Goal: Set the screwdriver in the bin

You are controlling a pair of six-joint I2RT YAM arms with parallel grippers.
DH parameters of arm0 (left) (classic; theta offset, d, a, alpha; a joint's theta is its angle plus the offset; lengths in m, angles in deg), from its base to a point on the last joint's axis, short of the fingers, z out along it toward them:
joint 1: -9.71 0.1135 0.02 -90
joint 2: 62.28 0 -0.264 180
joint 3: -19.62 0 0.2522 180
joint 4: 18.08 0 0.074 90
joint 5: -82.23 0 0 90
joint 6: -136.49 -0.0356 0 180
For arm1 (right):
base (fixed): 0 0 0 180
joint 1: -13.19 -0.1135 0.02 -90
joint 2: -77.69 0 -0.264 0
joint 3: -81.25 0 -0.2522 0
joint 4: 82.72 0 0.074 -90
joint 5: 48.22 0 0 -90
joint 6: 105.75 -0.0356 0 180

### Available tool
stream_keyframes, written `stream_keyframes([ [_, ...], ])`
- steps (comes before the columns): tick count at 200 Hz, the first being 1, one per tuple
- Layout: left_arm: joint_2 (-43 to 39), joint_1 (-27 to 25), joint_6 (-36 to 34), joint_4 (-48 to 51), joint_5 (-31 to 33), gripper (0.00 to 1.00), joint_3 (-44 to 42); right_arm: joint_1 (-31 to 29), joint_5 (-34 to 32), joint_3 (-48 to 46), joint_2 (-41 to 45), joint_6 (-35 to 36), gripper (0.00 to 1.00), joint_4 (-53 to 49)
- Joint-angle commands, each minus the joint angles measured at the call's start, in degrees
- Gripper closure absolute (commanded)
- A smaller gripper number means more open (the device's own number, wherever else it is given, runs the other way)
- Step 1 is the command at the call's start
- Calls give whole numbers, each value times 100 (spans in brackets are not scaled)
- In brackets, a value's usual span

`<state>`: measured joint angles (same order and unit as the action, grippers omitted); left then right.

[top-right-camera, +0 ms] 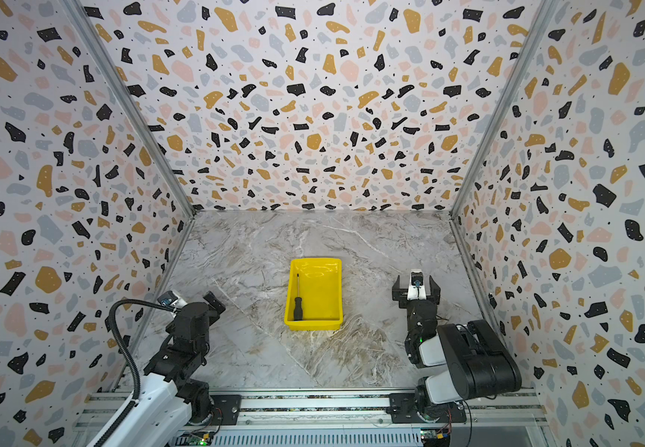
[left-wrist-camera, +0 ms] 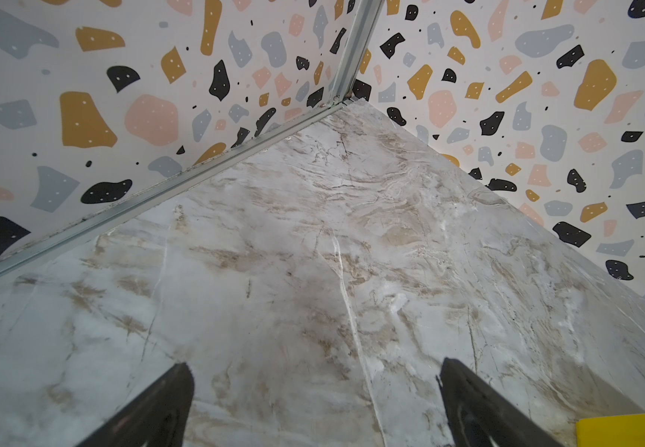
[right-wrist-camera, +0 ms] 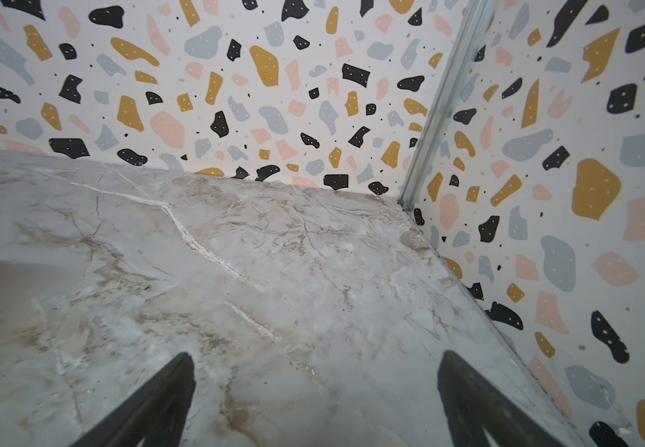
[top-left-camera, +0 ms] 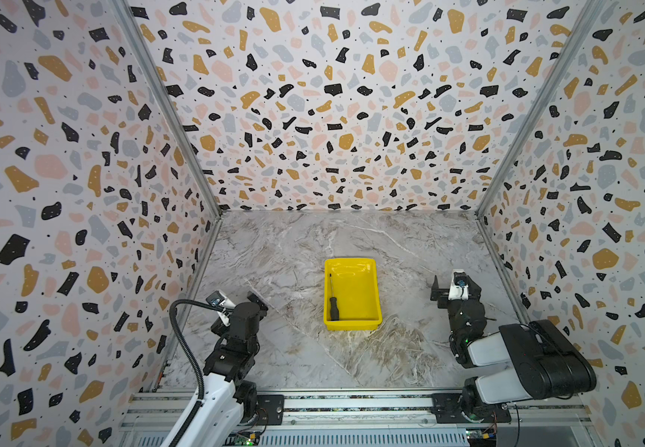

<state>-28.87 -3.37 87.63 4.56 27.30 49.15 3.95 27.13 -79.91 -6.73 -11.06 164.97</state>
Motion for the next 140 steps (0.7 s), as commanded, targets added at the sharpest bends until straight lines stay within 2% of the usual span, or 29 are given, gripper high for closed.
stream_keyframes([
  [1,14,-1,-36,-194,70,0,-57,19,303,170,-43,-224,1,63],
  [32,34,-1,-36,-231,23,0,-68,158,598,489,-70,-305,1,-663],
  [67,99,3,210,-410,-124,0,-186,154,587,485,-91,-296,1,-634],
  [93,272,1,44,-1351,-971,0,-425,166,587,494,-92,-300,1,-634],
  [102,375,3,33,-1596,-1079,0,-397,163,587,494,-92,-297,1,-630],
  [122,642,-1,133,-1807,-593,0,-123,162,596,495,-92,-284,1,-630],
  [140,929,-1,-264,-2044,221,0,188,164,596,494,-91,-284,1,-635],
])
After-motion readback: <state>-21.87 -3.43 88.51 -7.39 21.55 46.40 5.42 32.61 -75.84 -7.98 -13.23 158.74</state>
